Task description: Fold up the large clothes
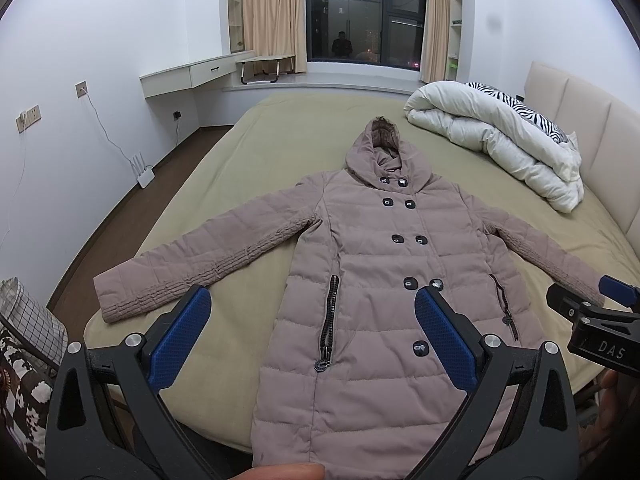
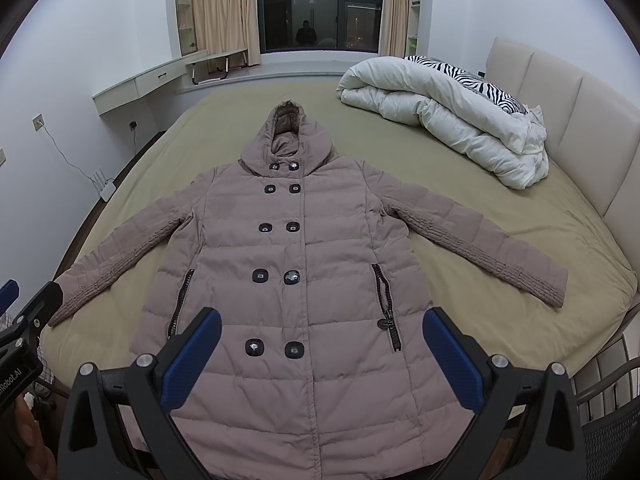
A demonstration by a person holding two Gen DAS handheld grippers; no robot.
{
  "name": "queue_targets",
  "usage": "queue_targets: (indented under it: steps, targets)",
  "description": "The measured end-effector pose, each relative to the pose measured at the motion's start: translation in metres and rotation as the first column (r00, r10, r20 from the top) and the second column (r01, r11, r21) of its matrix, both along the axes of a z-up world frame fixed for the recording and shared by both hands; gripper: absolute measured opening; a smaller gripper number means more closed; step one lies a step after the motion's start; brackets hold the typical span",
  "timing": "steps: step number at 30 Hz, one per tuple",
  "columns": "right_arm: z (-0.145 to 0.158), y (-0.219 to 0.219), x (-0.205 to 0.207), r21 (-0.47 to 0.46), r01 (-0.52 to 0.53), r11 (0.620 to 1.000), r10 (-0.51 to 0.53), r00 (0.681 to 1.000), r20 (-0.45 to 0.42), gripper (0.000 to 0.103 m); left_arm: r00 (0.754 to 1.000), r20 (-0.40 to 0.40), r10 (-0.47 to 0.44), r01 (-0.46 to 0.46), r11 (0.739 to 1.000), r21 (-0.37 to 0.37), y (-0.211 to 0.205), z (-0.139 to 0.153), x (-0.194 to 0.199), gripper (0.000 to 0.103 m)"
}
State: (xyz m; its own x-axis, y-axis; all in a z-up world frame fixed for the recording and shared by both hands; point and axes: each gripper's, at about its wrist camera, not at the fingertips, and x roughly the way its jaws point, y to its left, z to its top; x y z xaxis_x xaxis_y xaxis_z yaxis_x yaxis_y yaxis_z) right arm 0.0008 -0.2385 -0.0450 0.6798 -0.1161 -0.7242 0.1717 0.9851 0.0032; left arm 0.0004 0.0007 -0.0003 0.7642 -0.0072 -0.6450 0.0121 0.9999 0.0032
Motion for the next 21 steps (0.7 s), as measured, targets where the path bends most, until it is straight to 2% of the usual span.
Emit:
queue_targets:
  steps: [21]
  targets:
    - [-0.0052, 0.0002, 0.0014, 0.002, 0.0, 1.0, 0.0, 1.0, -0.006, 0.103, 1.0, -0.002, 0.001, -0.001, 1.0, 0.0, 0.0004, -0.0036, -0.0011, 0.103]
